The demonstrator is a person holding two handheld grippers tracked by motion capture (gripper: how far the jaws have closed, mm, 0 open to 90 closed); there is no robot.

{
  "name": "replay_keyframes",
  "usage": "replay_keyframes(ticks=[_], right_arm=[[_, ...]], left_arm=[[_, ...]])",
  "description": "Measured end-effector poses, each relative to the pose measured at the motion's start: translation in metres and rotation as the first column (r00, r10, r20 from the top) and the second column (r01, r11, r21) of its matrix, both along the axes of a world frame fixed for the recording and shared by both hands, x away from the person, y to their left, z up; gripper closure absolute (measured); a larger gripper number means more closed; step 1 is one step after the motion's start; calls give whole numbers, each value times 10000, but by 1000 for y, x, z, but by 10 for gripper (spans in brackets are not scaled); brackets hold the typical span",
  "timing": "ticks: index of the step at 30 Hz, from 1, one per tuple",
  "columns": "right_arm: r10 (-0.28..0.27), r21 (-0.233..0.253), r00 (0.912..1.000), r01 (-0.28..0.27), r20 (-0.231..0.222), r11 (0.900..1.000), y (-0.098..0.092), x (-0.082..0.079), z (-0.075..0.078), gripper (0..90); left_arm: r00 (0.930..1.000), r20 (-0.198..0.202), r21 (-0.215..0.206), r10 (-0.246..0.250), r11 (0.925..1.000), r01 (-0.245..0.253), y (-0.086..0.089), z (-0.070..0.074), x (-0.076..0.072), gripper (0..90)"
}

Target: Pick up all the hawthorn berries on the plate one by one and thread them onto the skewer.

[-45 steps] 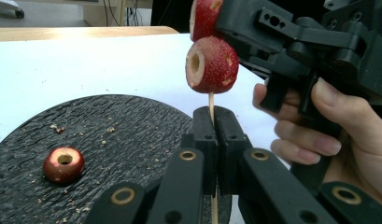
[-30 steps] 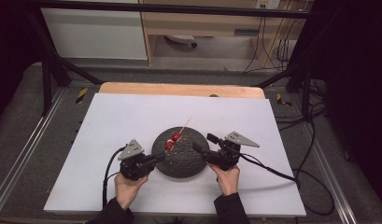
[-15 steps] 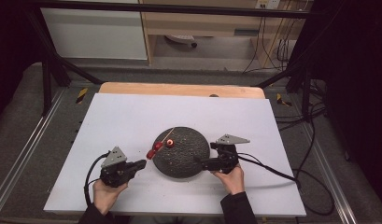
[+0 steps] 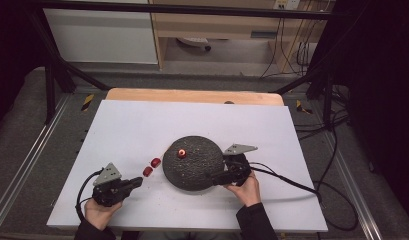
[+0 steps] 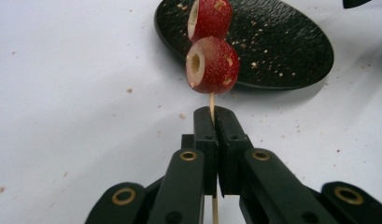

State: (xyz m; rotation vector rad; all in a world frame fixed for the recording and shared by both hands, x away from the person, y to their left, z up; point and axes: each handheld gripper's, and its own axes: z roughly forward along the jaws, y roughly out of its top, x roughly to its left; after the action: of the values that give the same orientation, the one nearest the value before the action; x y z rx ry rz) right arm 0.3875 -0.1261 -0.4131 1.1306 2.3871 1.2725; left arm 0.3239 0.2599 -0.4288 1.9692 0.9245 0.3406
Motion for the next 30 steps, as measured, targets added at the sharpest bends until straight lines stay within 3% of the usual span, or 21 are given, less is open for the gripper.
replay_keyframes(ticks=[2,10,30], right_arm=[[146,-267,9999,-145,61,9995,4,1,1,63],[339,-448,9994,-344,-113,9984,21,10,6,61],[808,-976,9956,-852,-480,9916,68,40,16,66]], left_arm=[[10000,24,-84,32,10000,-32,2,0,-1,878],[9999,93,151,-67,9999,66,3,-3,-2,879],[10000,-27,3,-28,10000,28,7,-6,0,879]])
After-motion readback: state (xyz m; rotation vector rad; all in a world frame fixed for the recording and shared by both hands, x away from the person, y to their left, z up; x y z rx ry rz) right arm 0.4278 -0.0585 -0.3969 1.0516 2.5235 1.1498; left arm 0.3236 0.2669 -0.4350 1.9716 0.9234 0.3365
